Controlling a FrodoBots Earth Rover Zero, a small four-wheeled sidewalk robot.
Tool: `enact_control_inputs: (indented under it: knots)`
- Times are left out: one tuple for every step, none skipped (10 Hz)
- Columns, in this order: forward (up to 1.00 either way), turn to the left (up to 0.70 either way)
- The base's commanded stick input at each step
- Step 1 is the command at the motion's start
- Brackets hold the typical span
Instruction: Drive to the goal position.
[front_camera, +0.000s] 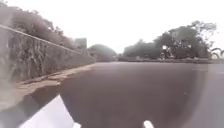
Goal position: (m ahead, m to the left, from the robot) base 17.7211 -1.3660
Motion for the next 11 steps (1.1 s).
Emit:
enact_control_inputs:
  knots:
    - [1.0, -0.04]
    - [1.0, -0.07]
    - [1.0, -0.19]
    - [1.0, -0.15]
    - [1.0, 0.0]
    - [1.0, -0.17]
    - [1.0, -0.07]
    - [1.0, 0.0]
    - [1.0, -0.02]
    - [1.0, -0.15]
    - [1.0, -0.01]
